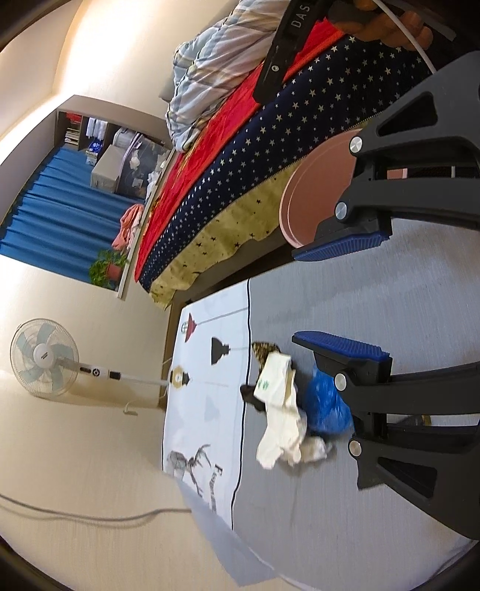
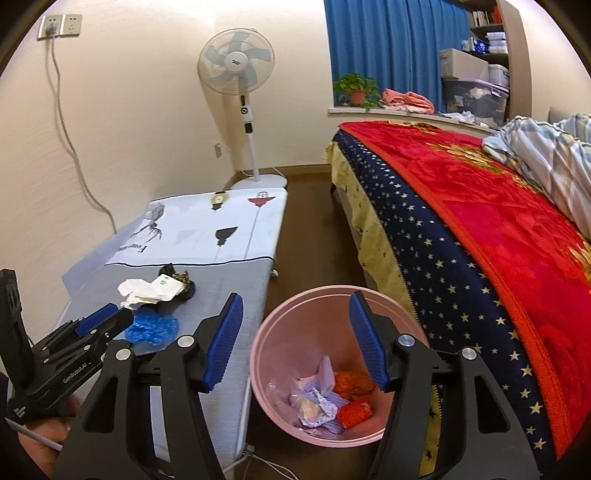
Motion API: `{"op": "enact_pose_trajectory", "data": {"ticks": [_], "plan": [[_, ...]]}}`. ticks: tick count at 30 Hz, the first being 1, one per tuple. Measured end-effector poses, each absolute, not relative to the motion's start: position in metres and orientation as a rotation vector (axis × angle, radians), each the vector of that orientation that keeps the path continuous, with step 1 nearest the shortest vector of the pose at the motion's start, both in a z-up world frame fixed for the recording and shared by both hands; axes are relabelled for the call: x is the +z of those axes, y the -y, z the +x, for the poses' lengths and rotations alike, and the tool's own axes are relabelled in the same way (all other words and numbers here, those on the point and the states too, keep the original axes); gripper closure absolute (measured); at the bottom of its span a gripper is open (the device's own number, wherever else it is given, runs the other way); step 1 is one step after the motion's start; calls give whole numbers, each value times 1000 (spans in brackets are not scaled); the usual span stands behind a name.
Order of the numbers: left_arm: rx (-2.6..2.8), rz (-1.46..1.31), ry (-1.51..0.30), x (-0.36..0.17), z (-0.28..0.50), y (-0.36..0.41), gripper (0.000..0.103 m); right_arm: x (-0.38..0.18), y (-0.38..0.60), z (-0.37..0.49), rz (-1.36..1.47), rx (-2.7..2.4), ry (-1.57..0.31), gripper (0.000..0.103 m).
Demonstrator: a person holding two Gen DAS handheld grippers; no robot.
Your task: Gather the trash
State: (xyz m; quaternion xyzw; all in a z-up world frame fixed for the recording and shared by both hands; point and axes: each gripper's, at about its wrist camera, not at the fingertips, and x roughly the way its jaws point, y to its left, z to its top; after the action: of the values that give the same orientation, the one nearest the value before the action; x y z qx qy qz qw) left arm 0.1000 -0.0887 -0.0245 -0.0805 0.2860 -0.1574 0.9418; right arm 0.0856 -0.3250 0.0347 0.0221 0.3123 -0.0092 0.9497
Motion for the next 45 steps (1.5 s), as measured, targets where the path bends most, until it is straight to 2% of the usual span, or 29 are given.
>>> {"op": "enact_pose_trajectory", "data": {"ticks": [19,45], "plan": [[-201,-178,-572,-24,100,42,78,24,284,96,43,72,-620,46],[-30,-259,-573,-38,120,-13,78,-10,223,131,61,216,-648,46]]}}
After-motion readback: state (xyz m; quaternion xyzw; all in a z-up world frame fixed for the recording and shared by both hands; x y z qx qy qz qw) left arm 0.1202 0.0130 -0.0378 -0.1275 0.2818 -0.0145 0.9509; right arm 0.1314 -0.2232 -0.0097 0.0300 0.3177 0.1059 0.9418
